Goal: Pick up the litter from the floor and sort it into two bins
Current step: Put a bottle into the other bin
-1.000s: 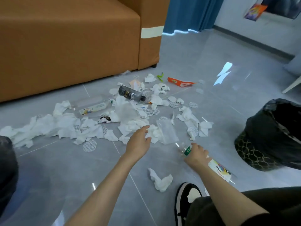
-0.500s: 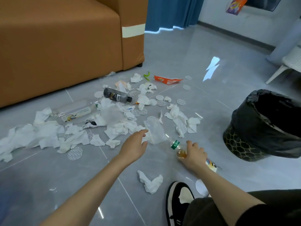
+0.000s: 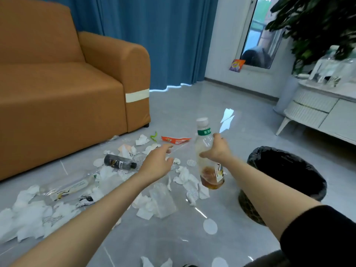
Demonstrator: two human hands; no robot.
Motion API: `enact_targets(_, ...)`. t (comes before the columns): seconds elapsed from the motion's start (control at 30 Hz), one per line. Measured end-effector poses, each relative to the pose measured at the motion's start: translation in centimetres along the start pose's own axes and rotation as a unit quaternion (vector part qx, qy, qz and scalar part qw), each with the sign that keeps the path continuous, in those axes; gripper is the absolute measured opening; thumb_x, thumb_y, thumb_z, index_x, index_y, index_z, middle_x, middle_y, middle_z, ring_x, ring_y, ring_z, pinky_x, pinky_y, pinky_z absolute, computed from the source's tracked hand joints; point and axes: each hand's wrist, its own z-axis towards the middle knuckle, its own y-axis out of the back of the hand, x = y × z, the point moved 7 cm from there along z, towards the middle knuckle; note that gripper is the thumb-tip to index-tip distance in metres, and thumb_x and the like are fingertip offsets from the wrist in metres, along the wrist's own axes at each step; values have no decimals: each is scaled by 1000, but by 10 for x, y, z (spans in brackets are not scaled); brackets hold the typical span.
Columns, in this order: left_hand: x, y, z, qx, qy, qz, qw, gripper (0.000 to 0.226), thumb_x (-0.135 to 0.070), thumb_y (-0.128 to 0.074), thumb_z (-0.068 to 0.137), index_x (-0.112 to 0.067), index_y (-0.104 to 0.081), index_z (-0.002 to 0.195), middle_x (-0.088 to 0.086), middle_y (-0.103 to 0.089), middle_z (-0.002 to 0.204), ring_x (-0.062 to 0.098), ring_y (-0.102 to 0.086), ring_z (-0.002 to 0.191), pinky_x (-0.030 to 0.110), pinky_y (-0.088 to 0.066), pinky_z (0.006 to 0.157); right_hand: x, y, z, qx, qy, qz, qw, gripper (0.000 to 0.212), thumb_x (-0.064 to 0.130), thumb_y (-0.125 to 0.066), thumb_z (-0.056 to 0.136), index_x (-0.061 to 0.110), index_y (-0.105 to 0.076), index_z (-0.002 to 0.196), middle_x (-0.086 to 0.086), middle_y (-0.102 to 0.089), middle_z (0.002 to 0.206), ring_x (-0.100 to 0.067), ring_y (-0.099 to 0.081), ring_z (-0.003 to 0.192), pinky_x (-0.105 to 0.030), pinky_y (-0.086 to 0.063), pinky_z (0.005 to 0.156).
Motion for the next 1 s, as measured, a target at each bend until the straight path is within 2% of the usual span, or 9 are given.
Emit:
enact_targets(0.17, -76, 28, 27, -21, -44, -9, 999, 45, -17, -51, 94, -15, -43, 138, 4, -53, 133, 23, -55, 113, 31, -43, 92, 12, 76, 12, -51, -52, 104, 992, 77, 14, -82, 68, 8, -34, 128, -14, -42, 130, -33, -48, 118, -42, -46, 97)
enact_targets(0.33, -121, 32, 41, -18, -73, -18, 997, 46, -16, -51, 93, -17, -42, 138, 3, -53, 132, 22, -58, 101, 30, -45, 89, -5, 130, 7, -75, -84, 156, 981, 82, 7, -81, 69, 9, -30, 133, -13, -38, 135, -35, -46, 121, -51, -48, 94)
enact_targets(0.5, -158, 16, 53, -6, -93, -24, 995, 46, -15, -51, 92, -15, -43, 137, 4, -54, 131, 25, -56, 105, 31, -45, 91, -47, 180, -5, -131, -88, 188, 969, 85, -2, -78, 69, 12, -29, 138, -12, -40, 133, -32, -48, 117, -40, -50, 79)
enact_targets(0.6, -174, -1, 59, 6, -100, -44, 994, 45, -14, -51, 91, -14, -45, 136, 5, -55, 130, 25, -58, 103, 34, -47, 95, -77, 197, -9, -184, -87, 178, 963, 87, -3, -80, 66, 12, -31, 136, -12, -40, 135, -32, -46, 121, -42, -48, 95)
enact_targets(0.67, -180, -14, 62, 15, -101, -51, 993, 45, -14, -51, 92, -15, -45, 136, 4, -55, 130, 25, -58, 104, 31, -46, 95, -93, 204, -13, -209, -86, 170, 959, 86, -3, -79, 68, 12, -31, 138, -11, -38, 138, -31, -44, 124, -39, -42, 101)
enact_targets(0.77, -185, -32, 66, 17, -108, -46, 993, 43, -14, -52, 92, -15, -46, 135, 4, -57, 128, 24, -58, 104, 28, -43, 92, -115, 201, -16, -217, -90, 156, 959, 84, -4, -76, 70, 14, -31, 138, -9, -36, 140, -29, -44, 126, -39, -40, 100)
enact_targets(0.9, -178, -61, 68, 31, -110, -56, 992, 42, -13, -53, 91, -15, -49, 133, 4, -59, 125, 17, -56, 93, 22, -40, 86, -154, 173, -15, -200, -126, 139, 962, 84, -3, -77, 68, 18, -32, 136, -9, -38, 135, -28, -52, 116, -40, -45, 98)
enact_targets(1.0, -168, -81, 65, 48, -104, -72, 991, 41, -13, -52, 91, -16, -50, 132, 3, -59, 124, 14, -55, 94, 23, -41, 88, -184, 143, -18, -159, -175, 122, 964, 80, 5, -77, 68, 18, -32, 134, -11, -37, 130, -31, -52, 109, -40, -46, 95)
